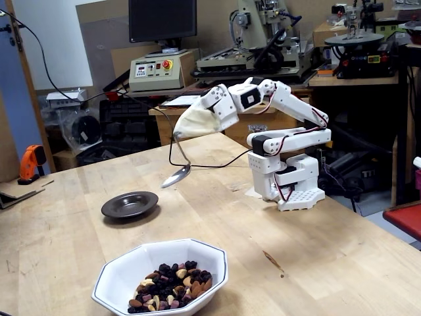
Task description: Use spoon to transfer food from the white bowl to brown plate
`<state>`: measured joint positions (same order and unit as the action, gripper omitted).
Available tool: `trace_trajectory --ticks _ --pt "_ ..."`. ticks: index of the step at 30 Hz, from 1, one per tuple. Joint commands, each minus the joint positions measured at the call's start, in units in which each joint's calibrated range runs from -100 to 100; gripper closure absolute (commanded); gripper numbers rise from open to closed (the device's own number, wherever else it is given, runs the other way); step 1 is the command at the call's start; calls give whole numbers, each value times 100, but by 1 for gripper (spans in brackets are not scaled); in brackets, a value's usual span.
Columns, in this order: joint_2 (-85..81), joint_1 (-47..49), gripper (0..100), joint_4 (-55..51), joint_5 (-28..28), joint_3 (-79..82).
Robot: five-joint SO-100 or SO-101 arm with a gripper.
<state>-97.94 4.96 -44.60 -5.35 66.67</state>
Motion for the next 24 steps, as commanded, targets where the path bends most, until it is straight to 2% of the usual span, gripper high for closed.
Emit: trace_trajectory --ticks 1,6,13,24 --pt "16 467 96 -267 -10 -914" --pt "265 1089 96 -323 -15 -1224" --pt "1719 1807 96 -315 -15 -1826" --pt "3773 1941 96 -315 -15 -3038"
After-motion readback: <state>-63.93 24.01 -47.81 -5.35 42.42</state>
